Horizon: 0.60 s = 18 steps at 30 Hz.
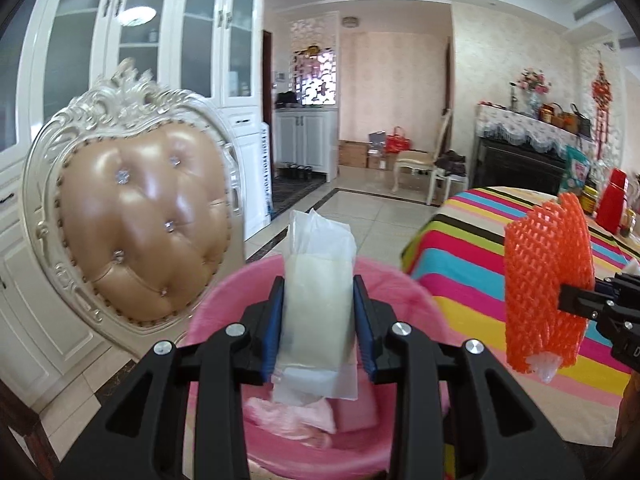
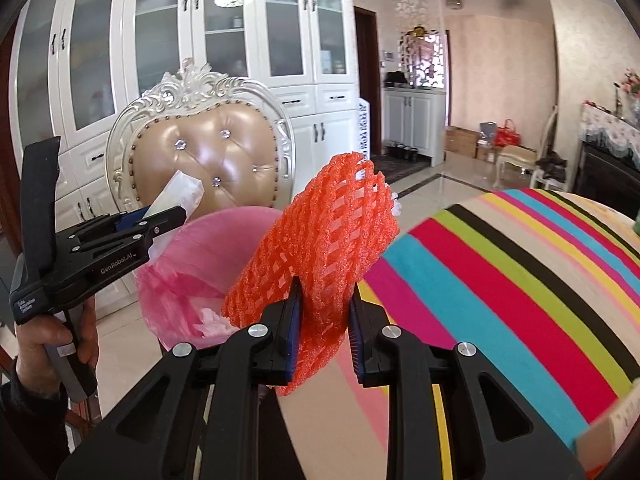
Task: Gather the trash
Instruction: 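Lower the packet and net over the pink bin and open both tools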
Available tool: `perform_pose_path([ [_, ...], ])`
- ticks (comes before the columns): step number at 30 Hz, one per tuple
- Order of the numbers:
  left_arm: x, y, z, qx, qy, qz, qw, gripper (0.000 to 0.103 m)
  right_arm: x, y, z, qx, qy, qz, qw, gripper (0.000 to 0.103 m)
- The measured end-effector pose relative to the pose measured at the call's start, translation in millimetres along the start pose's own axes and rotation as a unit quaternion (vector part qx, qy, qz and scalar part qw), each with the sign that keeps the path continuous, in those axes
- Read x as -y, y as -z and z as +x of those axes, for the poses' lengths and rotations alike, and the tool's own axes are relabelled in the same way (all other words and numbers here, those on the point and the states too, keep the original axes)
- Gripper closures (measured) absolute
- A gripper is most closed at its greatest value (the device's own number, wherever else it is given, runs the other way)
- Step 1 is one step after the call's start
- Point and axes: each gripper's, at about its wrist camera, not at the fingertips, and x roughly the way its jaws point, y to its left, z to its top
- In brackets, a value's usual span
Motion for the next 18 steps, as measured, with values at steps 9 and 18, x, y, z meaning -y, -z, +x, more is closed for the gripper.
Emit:
perform_pose_path([
  [9,-37,0,29,-0.031,0.013,-0.029,0.999,0.069,-28,-13,48,-0.021,-0.042,-0.021,0.999,0.079],
  [18,-54,-2,44,-0.045,0.011,-0.05,0.9976,0.053,-35,-8,75,-0.043,-0.069,-0.02,0.996,0.024],
])
